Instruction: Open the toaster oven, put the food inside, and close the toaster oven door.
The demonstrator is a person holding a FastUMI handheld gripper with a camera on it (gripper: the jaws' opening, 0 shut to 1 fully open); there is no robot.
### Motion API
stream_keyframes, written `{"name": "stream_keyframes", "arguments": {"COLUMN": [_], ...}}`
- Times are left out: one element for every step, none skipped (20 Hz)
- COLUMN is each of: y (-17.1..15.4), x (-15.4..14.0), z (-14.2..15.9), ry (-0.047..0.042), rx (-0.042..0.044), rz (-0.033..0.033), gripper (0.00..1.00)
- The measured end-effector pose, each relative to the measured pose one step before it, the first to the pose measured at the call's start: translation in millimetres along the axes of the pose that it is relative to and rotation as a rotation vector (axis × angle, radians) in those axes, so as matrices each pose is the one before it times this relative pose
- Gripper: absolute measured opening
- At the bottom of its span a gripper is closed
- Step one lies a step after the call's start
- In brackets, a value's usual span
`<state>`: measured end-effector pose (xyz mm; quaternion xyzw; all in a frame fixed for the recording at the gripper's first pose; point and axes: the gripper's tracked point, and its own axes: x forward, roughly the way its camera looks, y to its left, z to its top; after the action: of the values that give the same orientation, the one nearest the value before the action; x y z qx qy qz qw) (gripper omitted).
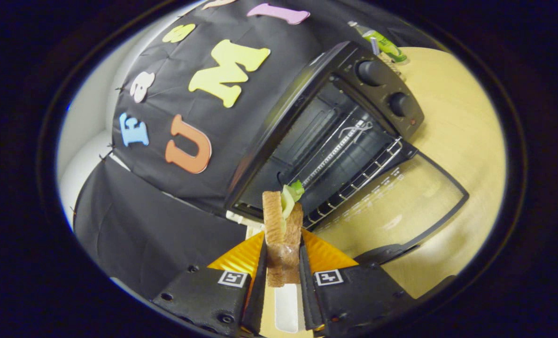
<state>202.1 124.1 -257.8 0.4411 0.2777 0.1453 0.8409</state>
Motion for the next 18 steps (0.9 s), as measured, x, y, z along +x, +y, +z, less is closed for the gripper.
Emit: {"name": "stream_keyframes", "arguments": {"y": [-3.74, -2.19, -5.68, -6.55, -5.2, -3.0, -2.78, -4.09, -5.46, -2.15, -4.82, -4.24, -0.89, 0.52, 0.79, 1.17, 2.23, 2.15], "x": [3.09, 2.04, 1.89, 3.34, 5.2, 4.55, 6.35, 3.19, 5.18, 7.13, 6.65, 4.43, 5.49, 4.42, 4.4, 3.56, 4.85, 3.68], "z": [7.85, 7.28, 6.86, 7.59, 4.73, 3.61, 1.57, 3.3, 4.56, 5.96, 4.12, 0.94, 0.5, 2.4, 3.03, 0.13, 2.22, 2.31], "ry": [-0.03202, -0.0306, -0.0295, -0.03476, -0.02516, -0.01535, 0.00375, 0.00051, -0.00039, -0.01698, -0.00603, 0.00347, 0.01271, 0.00117, 0.00261, 0.007, -0.00269, 0.00119], "rx": [0.0142, 0.02355, 0.01525, 0.0117, 0.00265, -0.00292, -0.00827, -0.01716, -0.02327, -0.00196, 0.01811, 0.0278, 0.02216, 0.0126, -0.00388, -0.008, -0.00279, -0.00283], "rz": [0.00528, 0.00507, -0.0083, -0.01031, -0.00925, -0.00448, -0.00423, -0.01322, -0.01221, -0.00251, -0.01471, -0.01104, -0.00304, -0.00056, -0.00416, -0.00028, 0.00012, 0.00193], "gripper": [0.39, 0.39, 0.39, 0.39, 0.38, 0.39, 0.39, 0.39, 0.4, 0.42, 0.43, 0.44, 0.45, 0.45, 0.46, 0.46, 0.46, 0.46]}}
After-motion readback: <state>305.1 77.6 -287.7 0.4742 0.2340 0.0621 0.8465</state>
